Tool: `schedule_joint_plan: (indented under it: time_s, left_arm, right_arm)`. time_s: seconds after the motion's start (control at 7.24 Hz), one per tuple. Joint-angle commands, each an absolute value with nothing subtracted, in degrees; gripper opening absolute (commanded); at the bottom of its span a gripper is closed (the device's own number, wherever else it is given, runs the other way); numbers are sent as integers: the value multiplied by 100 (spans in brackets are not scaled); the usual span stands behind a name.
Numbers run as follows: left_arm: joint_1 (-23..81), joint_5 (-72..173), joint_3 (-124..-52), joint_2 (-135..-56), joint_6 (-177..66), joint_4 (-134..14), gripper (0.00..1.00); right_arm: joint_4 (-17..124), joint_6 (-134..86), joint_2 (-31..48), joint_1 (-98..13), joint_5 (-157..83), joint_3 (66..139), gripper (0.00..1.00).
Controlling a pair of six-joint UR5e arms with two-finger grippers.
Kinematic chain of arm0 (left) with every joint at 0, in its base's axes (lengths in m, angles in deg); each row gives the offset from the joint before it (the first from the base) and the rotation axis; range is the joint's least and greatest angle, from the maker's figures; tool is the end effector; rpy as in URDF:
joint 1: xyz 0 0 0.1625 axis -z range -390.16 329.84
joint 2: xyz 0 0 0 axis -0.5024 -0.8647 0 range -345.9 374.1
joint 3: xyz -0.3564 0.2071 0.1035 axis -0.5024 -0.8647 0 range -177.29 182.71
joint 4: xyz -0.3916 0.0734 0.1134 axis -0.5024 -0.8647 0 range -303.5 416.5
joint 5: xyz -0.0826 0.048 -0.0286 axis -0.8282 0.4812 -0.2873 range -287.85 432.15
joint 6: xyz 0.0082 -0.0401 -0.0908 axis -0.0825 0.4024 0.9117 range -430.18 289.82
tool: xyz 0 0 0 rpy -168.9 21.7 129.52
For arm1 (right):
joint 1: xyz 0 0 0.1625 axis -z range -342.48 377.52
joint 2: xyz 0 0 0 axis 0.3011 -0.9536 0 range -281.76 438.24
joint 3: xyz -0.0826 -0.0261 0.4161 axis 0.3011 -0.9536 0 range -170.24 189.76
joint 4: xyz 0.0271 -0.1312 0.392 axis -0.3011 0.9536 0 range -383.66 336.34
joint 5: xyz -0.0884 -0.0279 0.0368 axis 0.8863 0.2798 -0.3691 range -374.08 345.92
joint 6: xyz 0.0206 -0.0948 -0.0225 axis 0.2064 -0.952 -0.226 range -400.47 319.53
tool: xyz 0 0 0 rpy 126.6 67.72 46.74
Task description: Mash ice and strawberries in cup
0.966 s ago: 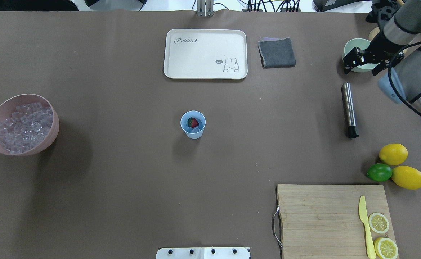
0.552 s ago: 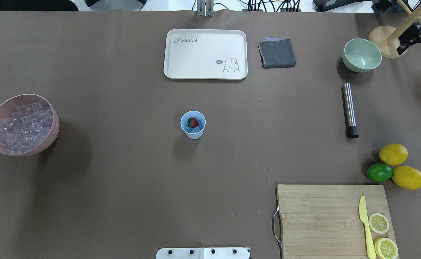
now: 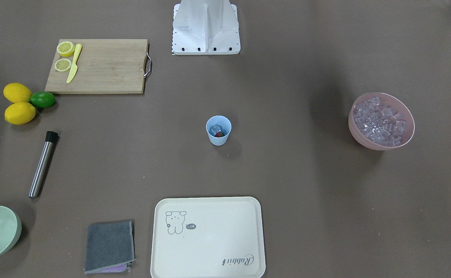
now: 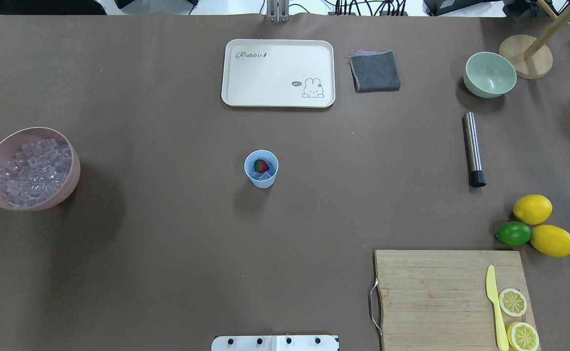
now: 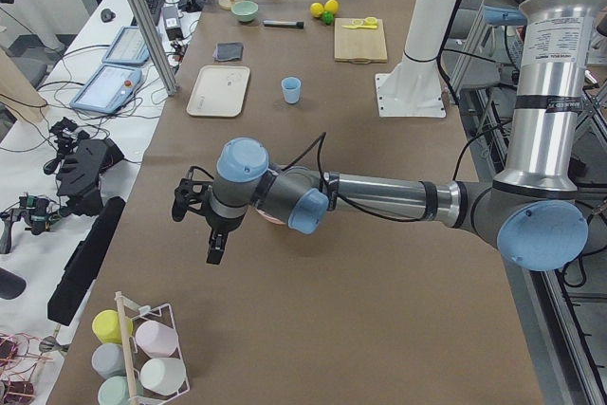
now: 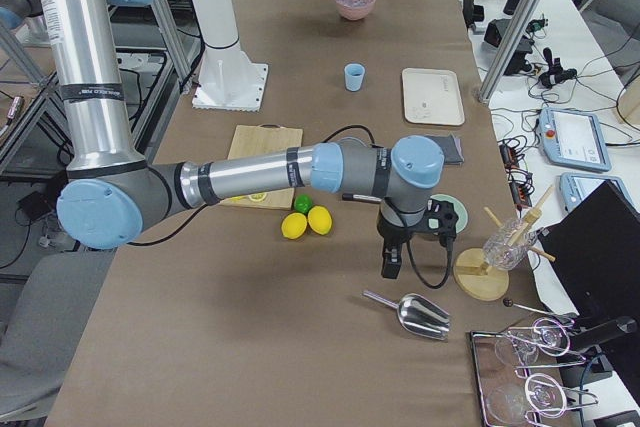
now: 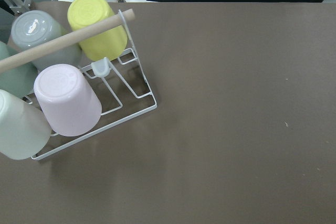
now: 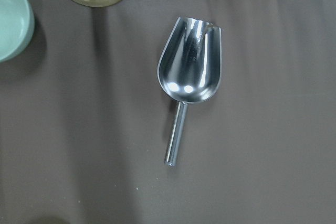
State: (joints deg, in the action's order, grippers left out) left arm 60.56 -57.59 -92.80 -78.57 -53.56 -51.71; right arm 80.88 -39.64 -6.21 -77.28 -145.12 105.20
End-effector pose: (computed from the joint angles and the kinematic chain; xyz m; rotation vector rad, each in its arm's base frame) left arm -0.0762 -0.5304 0.5555 0.3432 0.7355 -0.1262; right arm 0.1113 -0.5135 0.5919 -0.0346 -0.7181 0.1162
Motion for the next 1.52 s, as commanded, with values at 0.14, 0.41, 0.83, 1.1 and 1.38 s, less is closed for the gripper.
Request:
schedule_joint_plan:
  time_s: [0.14, 0.41, 0.83, 1.1, 1.38]
  left_arm:
    - [6020, -5784, -9636, -7801, -6042, -4255, 97]
    - [6002, -5784, -9092, -7634, -6296, -4762, 97]
    - [6002, -5810, -9054, -7643, -6297, -4783, 97]
    - [6002, -5810, -9054, -7634, -6297, -4783, 97]
    - [6002, -5810, -9046, -7634, -6297, -4783, 97]
  right_arm:
    - [7203, -4021, -1296, -7802, -14469, 10409, 100]
    - [5980, -4020, -1483, -7802, -14442, 9567, 100]
    - [6081, -3985, -1405, -7802, -14459, 9537, 100]
    - [6089, -3977, -1405, -7802, -14521, 9563, 100]
    - [7547, -3941, -1038, -7662, -14521, 10217, 100]
